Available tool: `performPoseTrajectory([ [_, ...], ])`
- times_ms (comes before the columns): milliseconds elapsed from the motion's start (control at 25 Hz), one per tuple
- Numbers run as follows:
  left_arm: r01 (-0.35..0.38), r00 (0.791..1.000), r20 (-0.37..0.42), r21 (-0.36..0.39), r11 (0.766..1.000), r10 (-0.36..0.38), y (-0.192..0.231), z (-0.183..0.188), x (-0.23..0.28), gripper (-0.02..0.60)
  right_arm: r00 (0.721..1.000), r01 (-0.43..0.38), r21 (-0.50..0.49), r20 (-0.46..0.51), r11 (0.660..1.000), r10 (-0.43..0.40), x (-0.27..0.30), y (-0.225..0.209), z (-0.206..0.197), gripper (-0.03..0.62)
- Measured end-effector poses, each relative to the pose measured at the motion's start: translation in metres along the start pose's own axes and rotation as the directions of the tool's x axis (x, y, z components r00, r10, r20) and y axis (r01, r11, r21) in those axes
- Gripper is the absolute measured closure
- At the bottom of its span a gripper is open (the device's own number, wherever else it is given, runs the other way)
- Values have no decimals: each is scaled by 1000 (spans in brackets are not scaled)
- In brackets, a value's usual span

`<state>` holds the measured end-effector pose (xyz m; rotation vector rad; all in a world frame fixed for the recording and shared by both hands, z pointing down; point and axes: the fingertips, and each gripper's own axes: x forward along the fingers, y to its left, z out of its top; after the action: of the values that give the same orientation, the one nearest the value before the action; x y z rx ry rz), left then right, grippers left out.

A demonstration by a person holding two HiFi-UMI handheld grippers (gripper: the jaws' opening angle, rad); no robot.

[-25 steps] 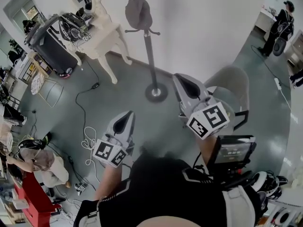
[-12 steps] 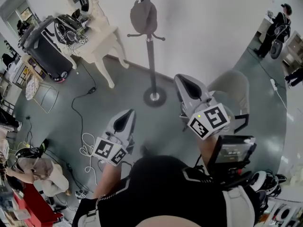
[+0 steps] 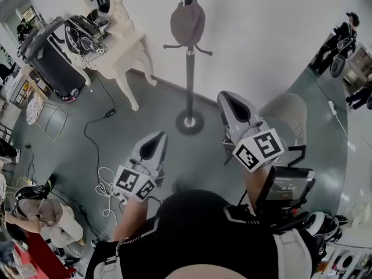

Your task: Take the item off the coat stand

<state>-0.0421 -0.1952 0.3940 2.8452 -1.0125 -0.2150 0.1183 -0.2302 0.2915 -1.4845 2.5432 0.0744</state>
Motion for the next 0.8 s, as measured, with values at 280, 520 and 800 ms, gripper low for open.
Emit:
performPoseTrajectory([
  [280,21,1000,8,-17,1000,-21,32,2,-4,571,999,34,-10,0,999,-34,28,6,-5,585],
  [520,48,999,14,-33,998,-47,57,2,-8,571,997,76,-22,2,997,-76,48,8,-9,585],
  [800,52,999,10,-56,997,-52,77,-1,-18,571,995,102,-41,-2,994,-102,62,15,-10,585],
])
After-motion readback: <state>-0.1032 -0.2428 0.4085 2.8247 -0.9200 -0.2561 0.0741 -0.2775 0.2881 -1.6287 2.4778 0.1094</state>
